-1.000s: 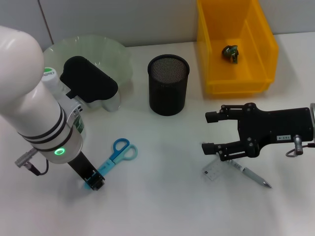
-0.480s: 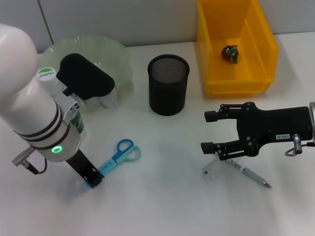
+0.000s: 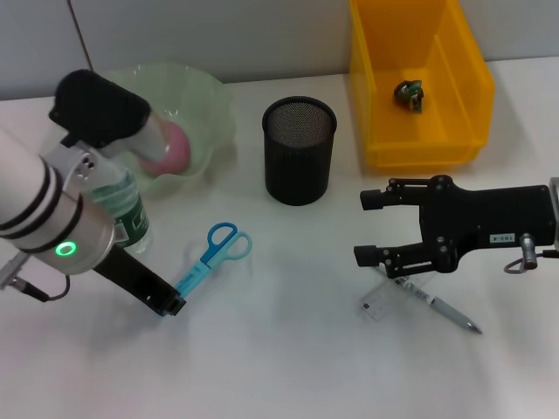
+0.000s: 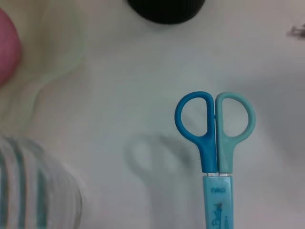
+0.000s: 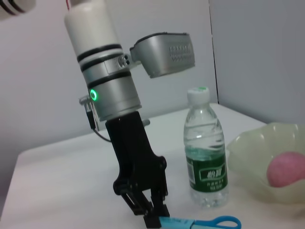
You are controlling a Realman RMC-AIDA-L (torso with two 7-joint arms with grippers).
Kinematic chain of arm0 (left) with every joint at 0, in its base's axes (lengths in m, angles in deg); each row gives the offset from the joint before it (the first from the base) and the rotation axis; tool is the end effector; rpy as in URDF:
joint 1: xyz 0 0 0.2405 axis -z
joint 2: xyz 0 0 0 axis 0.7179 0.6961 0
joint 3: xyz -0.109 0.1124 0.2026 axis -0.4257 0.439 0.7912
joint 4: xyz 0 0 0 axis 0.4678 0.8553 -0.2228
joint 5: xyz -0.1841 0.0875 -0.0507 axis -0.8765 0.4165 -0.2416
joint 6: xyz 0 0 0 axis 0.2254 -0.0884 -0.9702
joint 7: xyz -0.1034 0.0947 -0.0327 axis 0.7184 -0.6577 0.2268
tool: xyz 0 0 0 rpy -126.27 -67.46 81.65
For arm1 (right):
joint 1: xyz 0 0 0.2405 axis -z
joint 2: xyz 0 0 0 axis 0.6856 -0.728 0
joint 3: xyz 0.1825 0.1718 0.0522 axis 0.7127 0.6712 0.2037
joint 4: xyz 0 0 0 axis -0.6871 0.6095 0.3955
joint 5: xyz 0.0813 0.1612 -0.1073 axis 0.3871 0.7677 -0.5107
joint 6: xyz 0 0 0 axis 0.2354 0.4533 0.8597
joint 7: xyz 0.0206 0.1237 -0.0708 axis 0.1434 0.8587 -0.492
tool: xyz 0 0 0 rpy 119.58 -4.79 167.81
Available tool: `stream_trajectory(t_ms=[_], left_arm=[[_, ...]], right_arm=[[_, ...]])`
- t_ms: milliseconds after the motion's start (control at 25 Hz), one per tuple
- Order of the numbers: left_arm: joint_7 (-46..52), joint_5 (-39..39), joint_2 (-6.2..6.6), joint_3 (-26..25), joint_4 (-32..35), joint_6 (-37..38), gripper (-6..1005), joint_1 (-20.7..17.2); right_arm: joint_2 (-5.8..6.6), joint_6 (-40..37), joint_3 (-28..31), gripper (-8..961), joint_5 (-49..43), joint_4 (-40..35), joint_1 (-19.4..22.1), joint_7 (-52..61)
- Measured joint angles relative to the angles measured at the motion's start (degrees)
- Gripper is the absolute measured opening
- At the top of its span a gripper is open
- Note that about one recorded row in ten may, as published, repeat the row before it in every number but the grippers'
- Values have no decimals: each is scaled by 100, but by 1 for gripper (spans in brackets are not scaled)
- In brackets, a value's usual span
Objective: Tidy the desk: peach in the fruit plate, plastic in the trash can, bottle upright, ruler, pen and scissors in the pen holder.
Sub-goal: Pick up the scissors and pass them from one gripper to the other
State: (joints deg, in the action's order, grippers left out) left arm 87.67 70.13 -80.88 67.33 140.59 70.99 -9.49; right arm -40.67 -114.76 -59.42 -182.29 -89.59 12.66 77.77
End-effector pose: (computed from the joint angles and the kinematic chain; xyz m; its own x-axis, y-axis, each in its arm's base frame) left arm -0.1776 0.3426 -0.0356 0.6736 0.6811 -0.2870 0.5719 -0.7263 -0.3814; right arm 0.2529 0.3177 0.0190 0.8546 -0.2040 -0.4776 -0.2925 -0.9489 -0.1181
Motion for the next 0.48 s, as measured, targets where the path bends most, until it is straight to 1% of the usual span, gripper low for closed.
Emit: stream_trajectory(t_ms=[160,480], left_arm=[[-169,-119,1,-183,61,19,201,-111],[-278,-153,9,-296,132,4,204,-138]], right_arm=[[5,-57,25,826,143,124,23,37],[-1,-32,63,826,361,448,99,66]])
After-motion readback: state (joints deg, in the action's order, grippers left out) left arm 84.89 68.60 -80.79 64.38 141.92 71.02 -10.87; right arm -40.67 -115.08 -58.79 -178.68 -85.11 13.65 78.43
